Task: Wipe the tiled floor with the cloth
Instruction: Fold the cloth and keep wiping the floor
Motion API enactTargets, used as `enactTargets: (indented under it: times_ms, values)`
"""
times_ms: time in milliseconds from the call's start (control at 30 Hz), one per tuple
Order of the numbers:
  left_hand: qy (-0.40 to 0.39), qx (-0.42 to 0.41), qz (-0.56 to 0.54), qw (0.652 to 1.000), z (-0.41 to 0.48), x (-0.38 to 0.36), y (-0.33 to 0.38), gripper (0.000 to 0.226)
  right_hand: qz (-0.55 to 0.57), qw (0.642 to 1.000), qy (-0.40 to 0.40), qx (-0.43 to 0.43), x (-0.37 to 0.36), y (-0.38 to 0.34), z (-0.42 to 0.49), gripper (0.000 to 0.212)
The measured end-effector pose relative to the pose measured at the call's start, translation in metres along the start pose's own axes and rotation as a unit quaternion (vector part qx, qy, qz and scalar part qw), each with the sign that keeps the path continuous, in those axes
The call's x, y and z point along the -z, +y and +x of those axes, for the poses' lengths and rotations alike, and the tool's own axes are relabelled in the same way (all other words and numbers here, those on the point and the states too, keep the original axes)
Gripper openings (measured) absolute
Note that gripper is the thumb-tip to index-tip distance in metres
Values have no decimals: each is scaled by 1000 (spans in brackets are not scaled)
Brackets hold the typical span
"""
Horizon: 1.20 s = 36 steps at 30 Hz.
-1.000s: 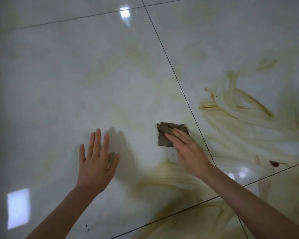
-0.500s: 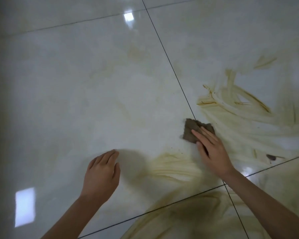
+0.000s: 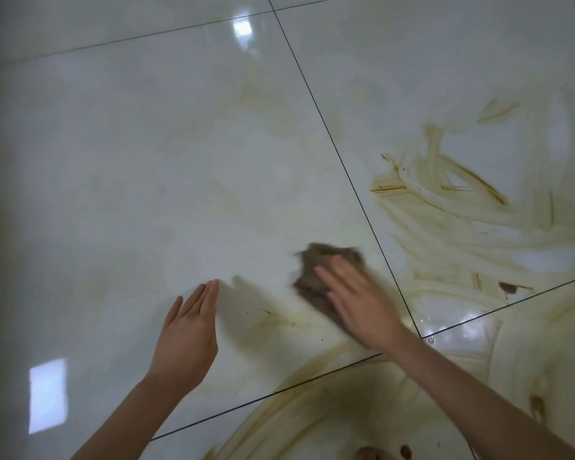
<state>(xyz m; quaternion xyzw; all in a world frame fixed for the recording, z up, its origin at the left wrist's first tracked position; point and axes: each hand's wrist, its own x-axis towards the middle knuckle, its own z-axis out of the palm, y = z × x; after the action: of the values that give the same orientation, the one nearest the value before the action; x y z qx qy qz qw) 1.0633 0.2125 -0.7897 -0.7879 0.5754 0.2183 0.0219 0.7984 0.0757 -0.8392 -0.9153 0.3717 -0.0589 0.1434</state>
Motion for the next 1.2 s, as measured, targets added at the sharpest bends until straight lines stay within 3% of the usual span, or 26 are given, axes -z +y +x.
enactTargets:
  times_ms: [100,200,233,400,500,567,667,733,800,867,933,1033,1200]
  values:
    - [-12,-8,25,1000,-14,-4,-7,83,-22,989,31,-142,11,34,-44,49]
    - [-16,-10,2,1000,-24,-7,-14,93,-34,963,56,-263,-7,-8,-52,57]
    - [-15,-7,-4,1000,-27,-9,-15,93,-32,962,52,-267,-14,-30,-47,60]
    - [-6,26,-14,1000,-44,-19,-15,77,-36,999,-6,-2,-52,-130,0,55]
    - [4,46,-35,998,-51,-24,-18,74,-12,989,-40,141,-49,-120,19,42]
    - [7,50,-35,998,-55,-28,-22,72,13,984,-58,170,-35,-79,19,39]
    - [5,48,-28,998,-60,-32,-28,66,34,999,-19,20,-7,-8,-16,33]
    - [17,40,-31,999,-63,-34,-31,61,42,993,21,-105,8,20,-60,48]
    - [30,31,-34,999,-65,-34,-35,60,36,975,53,-213,7,13,-94,61]
    - [25,42,-39,998,-68,-34,-38,63,4,961,64,-269,-8,-20,-103,53]
    - [30,51,-39,997,-71,-32,-39,66,-23,971,51,-232,-24,-63,-88,46]
    - [21,71,-39,997,-80,-30,-41,67,-47,998,1,-44,-44,-117,-57,57]
    - [35,96,-36,994,-93,-34,-54,65,-14,972,-98,211,-40,-117,-12,44]
